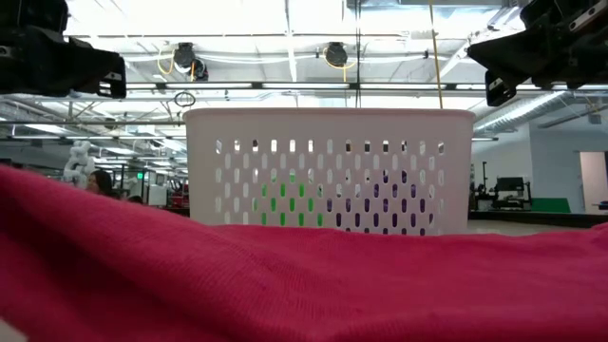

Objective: Pick and placing Produce into tupperware
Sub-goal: Return to Home Position

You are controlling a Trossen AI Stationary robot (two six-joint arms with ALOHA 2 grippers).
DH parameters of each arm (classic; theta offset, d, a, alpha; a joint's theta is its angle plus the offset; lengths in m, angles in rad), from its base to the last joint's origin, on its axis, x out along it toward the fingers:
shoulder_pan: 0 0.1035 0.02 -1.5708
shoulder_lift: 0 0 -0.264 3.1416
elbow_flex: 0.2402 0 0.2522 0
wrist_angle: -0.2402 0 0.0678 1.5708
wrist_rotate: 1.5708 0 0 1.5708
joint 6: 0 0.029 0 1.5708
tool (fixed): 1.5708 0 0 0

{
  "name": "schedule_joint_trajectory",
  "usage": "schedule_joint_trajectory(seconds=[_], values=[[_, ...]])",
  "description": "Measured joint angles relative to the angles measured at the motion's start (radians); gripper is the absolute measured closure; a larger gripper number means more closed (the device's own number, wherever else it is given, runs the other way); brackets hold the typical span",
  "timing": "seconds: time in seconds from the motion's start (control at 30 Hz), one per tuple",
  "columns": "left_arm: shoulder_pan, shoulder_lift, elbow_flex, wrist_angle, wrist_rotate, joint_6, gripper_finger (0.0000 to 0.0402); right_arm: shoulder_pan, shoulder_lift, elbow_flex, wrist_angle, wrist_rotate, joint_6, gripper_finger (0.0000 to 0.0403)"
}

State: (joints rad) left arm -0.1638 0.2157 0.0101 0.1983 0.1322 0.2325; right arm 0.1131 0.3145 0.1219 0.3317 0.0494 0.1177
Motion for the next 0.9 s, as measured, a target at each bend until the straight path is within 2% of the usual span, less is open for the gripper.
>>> schedule_joint_trajectory(seconds=[0.17, 0.9], values=[[0.0, -0.001, 0.0, -0.044, -0.054, -0.002, 0.0402, 0.0, 0.0, 0.0, 0.0, 0.005, 0.023, 0.0403], [0.0, -0.001, 0.001, -0.069, -0.055, -0.018, 0.0402, 0.0, 0.0, 0.0, 0.038, 0.005, 0.028, 0.0403]])
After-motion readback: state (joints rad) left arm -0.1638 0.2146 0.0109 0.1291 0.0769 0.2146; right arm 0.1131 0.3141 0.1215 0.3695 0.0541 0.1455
